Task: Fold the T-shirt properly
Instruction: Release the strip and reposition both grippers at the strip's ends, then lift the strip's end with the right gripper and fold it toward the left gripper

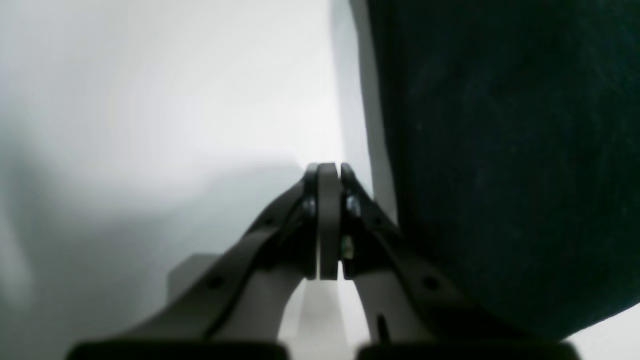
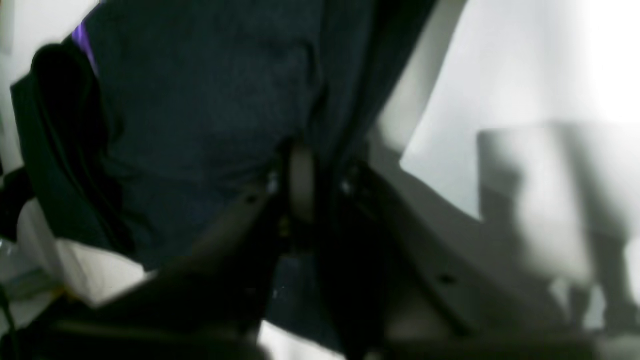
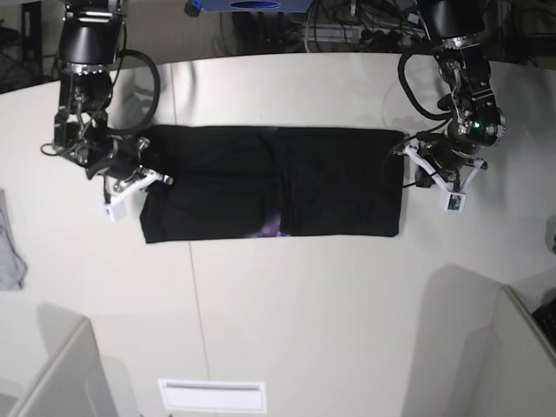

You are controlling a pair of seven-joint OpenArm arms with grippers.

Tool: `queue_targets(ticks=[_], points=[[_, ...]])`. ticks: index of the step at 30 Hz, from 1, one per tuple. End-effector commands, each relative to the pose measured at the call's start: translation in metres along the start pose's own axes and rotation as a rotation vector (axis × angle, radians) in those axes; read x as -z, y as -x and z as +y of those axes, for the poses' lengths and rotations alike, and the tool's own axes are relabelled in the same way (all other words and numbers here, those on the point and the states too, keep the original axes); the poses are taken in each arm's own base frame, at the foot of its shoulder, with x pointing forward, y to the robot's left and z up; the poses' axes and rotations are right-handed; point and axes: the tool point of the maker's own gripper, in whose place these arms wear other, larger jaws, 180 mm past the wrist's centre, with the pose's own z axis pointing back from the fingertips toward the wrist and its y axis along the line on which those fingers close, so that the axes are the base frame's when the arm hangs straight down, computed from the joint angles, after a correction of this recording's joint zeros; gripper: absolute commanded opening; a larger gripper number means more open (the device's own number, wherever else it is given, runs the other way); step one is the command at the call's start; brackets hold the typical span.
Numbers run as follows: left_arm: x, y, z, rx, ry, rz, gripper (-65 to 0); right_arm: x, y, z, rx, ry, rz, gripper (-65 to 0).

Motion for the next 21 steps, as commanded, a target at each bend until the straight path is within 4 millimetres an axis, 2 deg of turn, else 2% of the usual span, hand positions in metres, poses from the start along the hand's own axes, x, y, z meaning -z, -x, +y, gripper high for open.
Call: queue_targets(ticks=[1, 6, 10, 21], points=[[-0.003, -0.012, 0.002, 0.012, -0.001, -0.04, -65.0, -0.003, -0.008, -0.004, -0.01, 0.025, -0.019, -65.0], [-0.003, -0.01, 0.001, 0.014, 0.002, -0.033, -65.0, -0.008, -0.015, 0.003, -0.037, 0.019, -0.042, -65.0], [0.003, -0.008, -0.018, 0.053, 0.047, -0.016, -65.0, -0.021, -0.023, 0.018, -0.089, 0.0, -0.089, -65.0], [0.012, -0.004, -0.049, 0.09, 0.102, 0.011, -65.0, -0.032, -0.014, 0.101, -0.311, -0.126, -0.075, -65.0]])
